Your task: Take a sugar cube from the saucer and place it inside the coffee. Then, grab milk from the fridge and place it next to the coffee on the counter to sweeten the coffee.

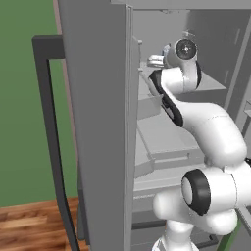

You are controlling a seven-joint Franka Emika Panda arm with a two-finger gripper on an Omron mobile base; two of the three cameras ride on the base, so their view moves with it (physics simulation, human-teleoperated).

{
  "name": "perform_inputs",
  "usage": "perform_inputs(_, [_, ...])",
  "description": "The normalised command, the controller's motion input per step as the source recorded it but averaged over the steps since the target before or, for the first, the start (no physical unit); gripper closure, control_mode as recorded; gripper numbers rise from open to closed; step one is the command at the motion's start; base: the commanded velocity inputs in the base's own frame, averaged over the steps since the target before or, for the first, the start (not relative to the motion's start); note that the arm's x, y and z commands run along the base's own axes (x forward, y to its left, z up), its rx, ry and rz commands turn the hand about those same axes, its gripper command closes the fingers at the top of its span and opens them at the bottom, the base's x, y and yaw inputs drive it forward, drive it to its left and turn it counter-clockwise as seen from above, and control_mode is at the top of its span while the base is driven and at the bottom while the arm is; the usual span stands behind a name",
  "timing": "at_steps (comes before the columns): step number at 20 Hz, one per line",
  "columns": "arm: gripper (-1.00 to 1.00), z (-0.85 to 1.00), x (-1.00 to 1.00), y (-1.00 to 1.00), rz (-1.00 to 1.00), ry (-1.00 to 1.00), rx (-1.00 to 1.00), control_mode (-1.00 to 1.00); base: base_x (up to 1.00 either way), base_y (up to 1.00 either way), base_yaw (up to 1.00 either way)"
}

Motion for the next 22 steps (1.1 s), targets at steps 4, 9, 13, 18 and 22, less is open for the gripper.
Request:
perform_inputs(4, [1.00, 0.19, -1.00, -0.31, 0.00, -0.08, 0.03, -1.00, 0.00, 0.00, 0.00])
perform_inputs(9, [1.00, 0.12, -1.00, -0.22, 0.00, -0.01, 0.02, -1.00, 0.00, 0.00, 0.00])
perform_inputs(13, [1.00, -0.02, -1.00, -0.08, 0.00, 0.00, 0.00, -1.00, 0.00, 0.00, 0.00])
perform_inputs(18, [1.00, -0.32, -1.00, 0.06, 0.03, 0.04, -0.01, -1.00, 0.00, 0.00, 0.00])
perform_inputs(22, [1.00, -0.58, -0.96, 0.01, 0.05, 0.08, -0.01, -1.00, 0.00, 0.00, 0.00])
